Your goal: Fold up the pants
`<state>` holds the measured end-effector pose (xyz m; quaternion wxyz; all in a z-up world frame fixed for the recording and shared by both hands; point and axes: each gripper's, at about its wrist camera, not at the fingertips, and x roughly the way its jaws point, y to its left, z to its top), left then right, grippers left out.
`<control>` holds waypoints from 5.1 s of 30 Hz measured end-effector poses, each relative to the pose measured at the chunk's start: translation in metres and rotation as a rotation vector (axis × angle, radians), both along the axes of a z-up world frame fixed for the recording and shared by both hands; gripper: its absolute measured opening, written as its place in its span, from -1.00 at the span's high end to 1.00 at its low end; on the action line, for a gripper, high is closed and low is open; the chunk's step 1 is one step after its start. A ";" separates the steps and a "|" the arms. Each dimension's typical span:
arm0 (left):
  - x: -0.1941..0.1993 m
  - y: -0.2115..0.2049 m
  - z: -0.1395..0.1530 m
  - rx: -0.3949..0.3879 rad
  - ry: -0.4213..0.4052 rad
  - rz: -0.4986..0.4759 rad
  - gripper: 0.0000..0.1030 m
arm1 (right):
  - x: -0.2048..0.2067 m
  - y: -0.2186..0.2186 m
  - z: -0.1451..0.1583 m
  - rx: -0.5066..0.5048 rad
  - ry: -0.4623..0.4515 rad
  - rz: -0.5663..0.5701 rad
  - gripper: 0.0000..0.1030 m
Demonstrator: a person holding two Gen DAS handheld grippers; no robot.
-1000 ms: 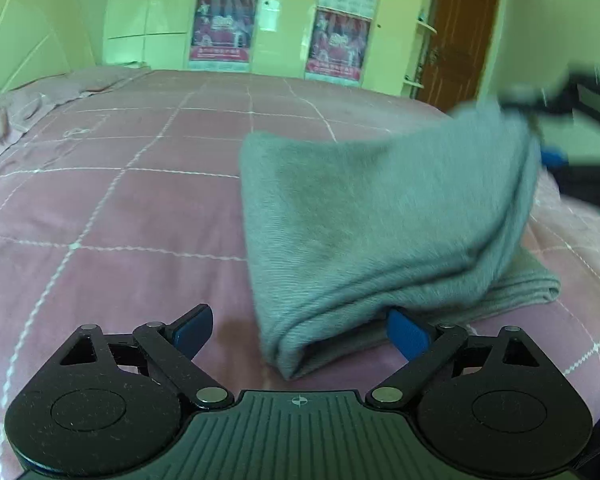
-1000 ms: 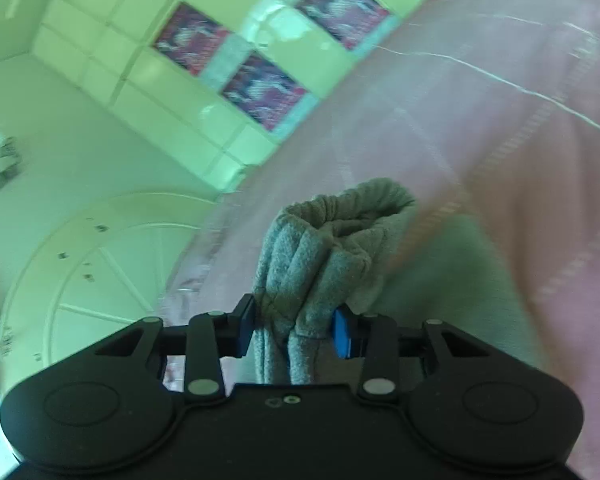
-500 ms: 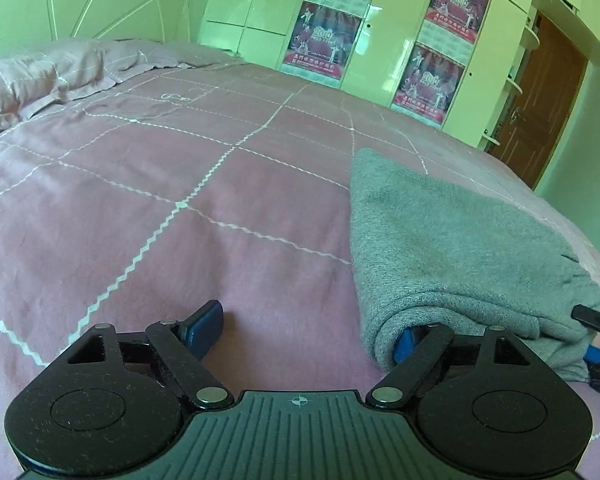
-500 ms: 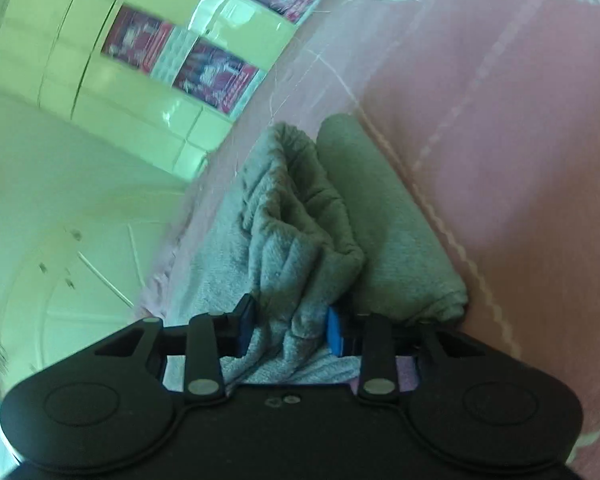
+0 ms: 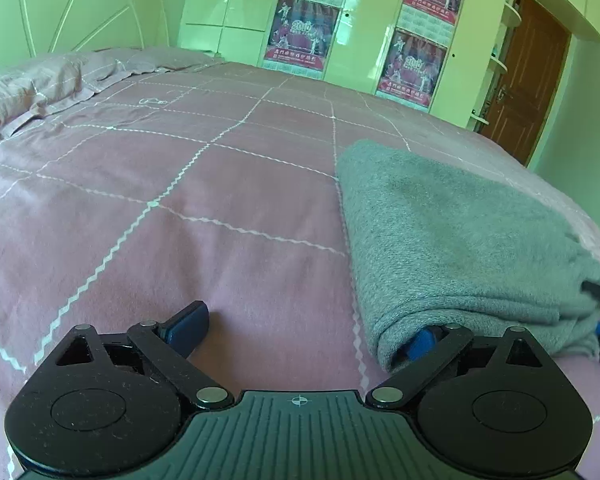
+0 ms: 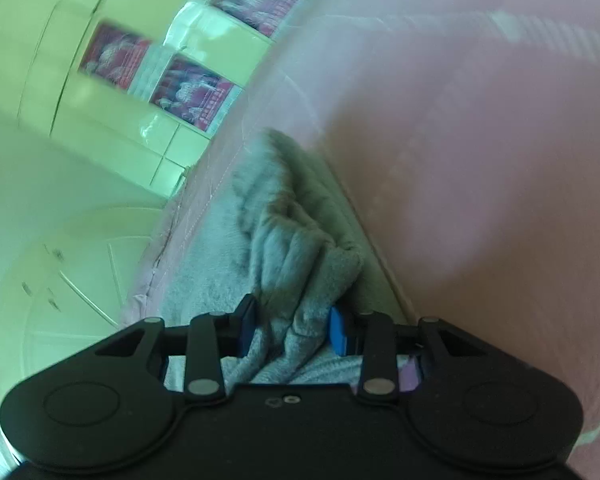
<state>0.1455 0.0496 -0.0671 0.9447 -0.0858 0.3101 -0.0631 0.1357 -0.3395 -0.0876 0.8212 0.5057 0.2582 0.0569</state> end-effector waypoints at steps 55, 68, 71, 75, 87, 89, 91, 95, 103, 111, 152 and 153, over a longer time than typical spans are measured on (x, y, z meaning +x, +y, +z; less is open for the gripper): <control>0.188 -0.070 0.038 0.269 0.071 -0.163 -1.00 | 0.157 0.100 0.070 -1.104 0.066 0.386 1.00; 0.142 -0.001 0.045 0.075 0.058 -0.098 -1.00 | 0.087 0.044 0.104 -0.949 -0.077 0.179 -0.42; 0.107 0.023 0.043 0.041 0.047 -0.083 -1.00 | 0.040 0.013 0.101 -0.751 -0.135 0.156 -0.49; 0.067 0.046 0.025 -0.054 0.087 -0.054 -1.00 | -0.008 -0.016 0.072 -0.547 -0.102 0.096 -0.64; 0.002 0.015 -0.012 0.153 -0.048 -0.093 -1.00 | -0.044 -0.017 0.023 -0.436 -0.070 0.082 -0.88; -0.003 0.011 -0.009 0.171 -0.042 -0.082 -1.00 | -0.043 -0.011 0.027 -0.460 -0.063 0.090 -0.89; -0.011 0.012 -0.006 0.156 -0.050 -0.064 -1.00 | -0.048 -0.011 0.026 -0.446 -0.068 0.091 -0.89; -0.016 0.004 -0.001 0.182 -0.034 -0.060 -1.00 | -0.048 -0.014 0.025 -0.414 -0.067 0.079 -0.89; -0.040 -0.007 0.007 0.143 -0.072 -0.090 -1.00 | -0.049 -0.008 0.021 -0.421 -0.072 0.053 -0.89; -0.019 0.033 0.002 -0.069 -0.023 -0.084 -1.00 | -0.048 -0.033 0.025 -0.227 -0.096 0.053 -0.89; 0.138 -0.023 -0.014 -0.350 0.288 -0.245 -1.00 | 0.041 -0.013 0.023 -0.160 0.056 0.316 -0.91; 0.141 -0.025 -0.014 -0.346 0.294 -0.247 -1.00 | 0.043 -0.010 0.023 -0.160 0.057 0.329 -0.90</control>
